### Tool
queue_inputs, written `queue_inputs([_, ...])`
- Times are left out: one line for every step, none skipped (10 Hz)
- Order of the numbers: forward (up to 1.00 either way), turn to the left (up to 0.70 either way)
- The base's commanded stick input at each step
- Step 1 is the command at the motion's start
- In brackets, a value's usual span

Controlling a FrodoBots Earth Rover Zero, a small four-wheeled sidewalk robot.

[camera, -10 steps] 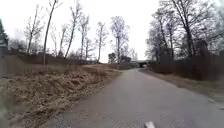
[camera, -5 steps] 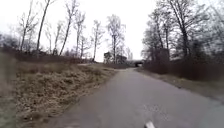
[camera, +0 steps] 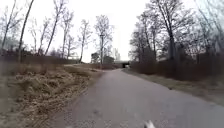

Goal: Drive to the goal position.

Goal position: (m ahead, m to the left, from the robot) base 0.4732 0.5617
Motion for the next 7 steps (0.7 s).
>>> queue_inputs([0.70,-0.35])
queue_inputs([0.70,-0.35])
queue_inputs([0.70,-0.35])
queue_inputs([0.70,-0.35])
queue_inputs([0.70,-0.35])
queue_inputs([0.70,-0.26])
queue_inputs([0.70,-0.17])
